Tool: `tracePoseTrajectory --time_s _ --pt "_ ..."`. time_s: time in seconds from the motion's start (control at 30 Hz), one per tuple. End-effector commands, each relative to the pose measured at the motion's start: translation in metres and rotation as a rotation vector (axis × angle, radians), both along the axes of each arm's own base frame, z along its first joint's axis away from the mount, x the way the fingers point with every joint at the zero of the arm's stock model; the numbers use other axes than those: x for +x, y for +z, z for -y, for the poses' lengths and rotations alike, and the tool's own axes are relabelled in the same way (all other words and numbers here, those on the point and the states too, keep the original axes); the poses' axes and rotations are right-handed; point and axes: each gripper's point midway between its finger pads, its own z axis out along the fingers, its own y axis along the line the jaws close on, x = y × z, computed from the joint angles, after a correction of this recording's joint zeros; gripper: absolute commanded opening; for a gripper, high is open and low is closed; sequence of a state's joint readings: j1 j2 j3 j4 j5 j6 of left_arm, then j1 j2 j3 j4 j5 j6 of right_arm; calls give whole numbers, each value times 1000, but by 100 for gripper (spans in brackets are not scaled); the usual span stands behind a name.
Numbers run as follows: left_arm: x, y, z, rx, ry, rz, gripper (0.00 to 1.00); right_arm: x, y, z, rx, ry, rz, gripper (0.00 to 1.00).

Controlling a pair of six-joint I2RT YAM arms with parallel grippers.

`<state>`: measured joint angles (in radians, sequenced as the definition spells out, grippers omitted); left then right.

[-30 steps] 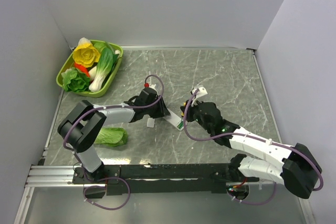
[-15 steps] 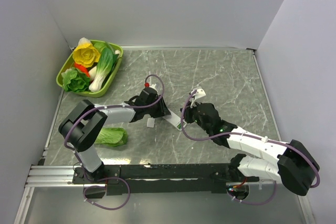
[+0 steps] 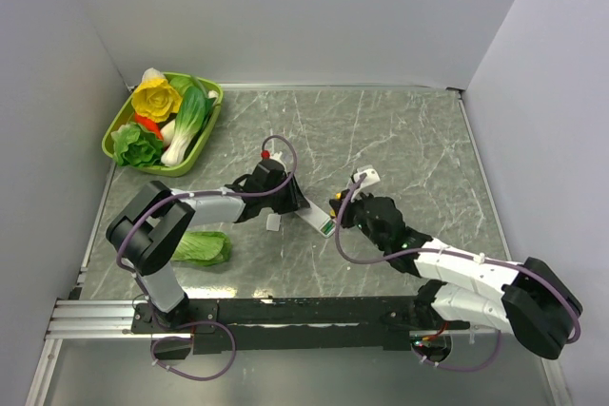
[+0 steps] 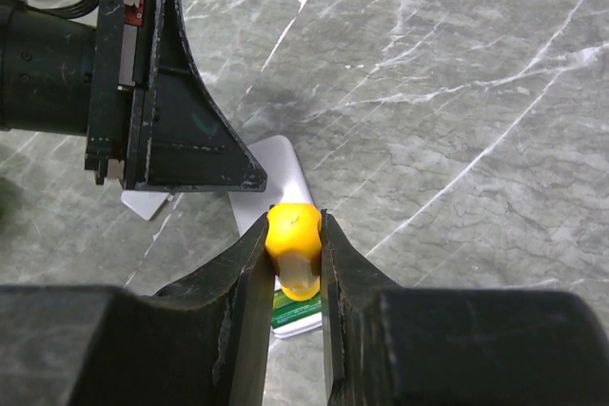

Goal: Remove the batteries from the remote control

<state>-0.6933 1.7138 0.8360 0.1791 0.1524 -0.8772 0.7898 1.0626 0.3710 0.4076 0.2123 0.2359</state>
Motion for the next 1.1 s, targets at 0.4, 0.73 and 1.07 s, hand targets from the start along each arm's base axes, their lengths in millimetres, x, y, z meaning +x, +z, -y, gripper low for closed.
tracePoseTrajectory --time_s 0.4,0.73,1.07 --pt "-15 -30 -14 45 25 -70 31 -39 -43 5 -131 -10 -92 0" --pt "-18 -33 -17 57 27 -76 31 -46 -52 -1 -296 -44 -53 0" --pt "-18 -40 -21 91 32 -95 31 -70 -93 12 -330 -132 -163 0"
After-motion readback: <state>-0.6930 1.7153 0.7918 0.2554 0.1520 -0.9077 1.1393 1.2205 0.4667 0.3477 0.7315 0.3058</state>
